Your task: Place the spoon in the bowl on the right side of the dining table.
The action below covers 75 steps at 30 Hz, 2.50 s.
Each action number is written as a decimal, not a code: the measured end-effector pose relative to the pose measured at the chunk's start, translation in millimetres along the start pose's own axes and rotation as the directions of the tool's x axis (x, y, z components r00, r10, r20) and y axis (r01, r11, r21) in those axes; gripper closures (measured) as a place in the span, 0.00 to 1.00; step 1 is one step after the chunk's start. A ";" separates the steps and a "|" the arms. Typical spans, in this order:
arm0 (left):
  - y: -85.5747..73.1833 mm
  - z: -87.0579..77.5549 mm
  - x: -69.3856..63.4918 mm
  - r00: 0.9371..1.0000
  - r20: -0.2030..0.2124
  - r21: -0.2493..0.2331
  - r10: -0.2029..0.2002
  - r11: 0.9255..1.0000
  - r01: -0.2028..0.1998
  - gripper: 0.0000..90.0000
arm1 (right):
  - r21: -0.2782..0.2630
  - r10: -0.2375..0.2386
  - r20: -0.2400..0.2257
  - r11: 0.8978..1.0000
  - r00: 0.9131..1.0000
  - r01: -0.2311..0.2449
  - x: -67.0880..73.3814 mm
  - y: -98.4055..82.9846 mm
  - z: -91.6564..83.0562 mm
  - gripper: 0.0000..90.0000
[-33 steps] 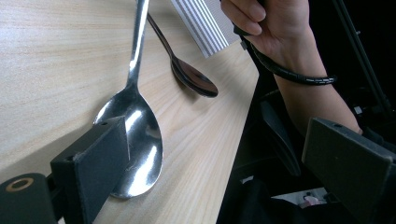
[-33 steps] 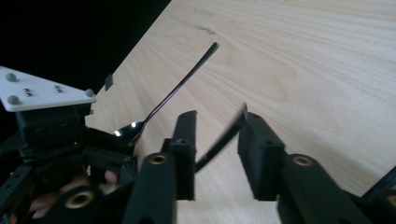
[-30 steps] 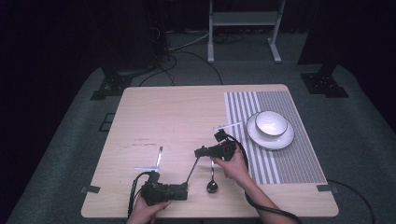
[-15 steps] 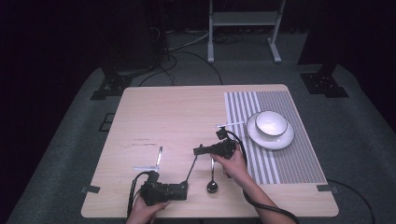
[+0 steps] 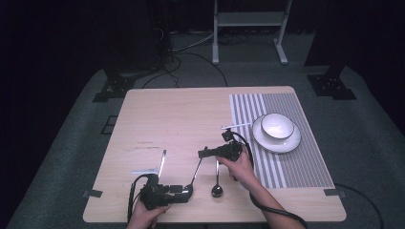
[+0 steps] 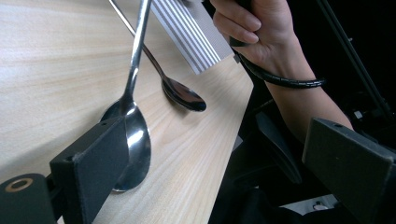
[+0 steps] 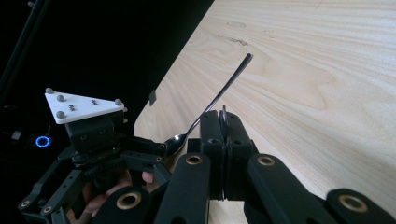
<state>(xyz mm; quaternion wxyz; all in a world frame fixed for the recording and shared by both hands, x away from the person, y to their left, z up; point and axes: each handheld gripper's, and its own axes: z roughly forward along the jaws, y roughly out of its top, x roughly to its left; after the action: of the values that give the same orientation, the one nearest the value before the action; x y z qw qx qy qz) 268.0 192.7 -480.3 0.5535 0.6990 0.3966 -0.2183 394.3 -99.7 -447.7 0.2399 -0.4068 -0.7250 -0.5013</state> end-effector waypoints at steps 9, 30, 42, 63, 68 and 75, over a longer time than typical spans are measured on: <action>1.3 -4.1 -3.0 1.000 0.003 -0.015 0.014 1.000 -0.014 0.06 | 0.012 0.002 0.001 1.000 1.000 -0.002 1.1 5.0 -6.5 0.99; 1.0 -8.0 -1.1 1.000 -0.010 -0.027 0.008 1.000 -0.009 0.07 | -0.022 -0.004 0.035 1.000 0.999 0.004 0.9 16.0 -32.7 0.99; 0.7 -8.3 -1.2 1.000 -0.009 -0.026 0.009 1.000 -0.009 0.06 | -0.063 0.006 0.066 0.998 0.998 -0.002 -1.0 22.4 -52.6 0.99; -0.1 -7.9 0.7 1.000 -0.010 -0.024 0.009 1.000 -0.009 0.06 | -0.137 0.033 0.126 0.990 0.992 -0.015 -4.0 34.8 -96.2 0.99; -0.3 -8.4 0.8 1.000 -0.013 -0.028 0.007 1.000 -0.007 0.06 | -0.159 0.045 0.141 0.987 0.989 -0.022 -6.7 37.6 -106.8 0.99; -0.2 -8.2 0.4 1.000 -0.011 -0.026 0.010 1.000 -0.011 0.06 | -0.191 0.065 0.150 0.981 0.987 -0.035 -10.7 40.3 -123.2 0.99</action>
<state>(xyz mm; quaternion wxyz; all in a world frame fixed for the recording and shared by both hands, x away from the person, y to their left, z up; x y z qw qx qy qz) 267.0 200.5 -478.4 0.5617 0.6949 0.3988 -0.2064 426.2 -210.4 -387.3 0.1558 -0.4836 -0.6804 -0.5282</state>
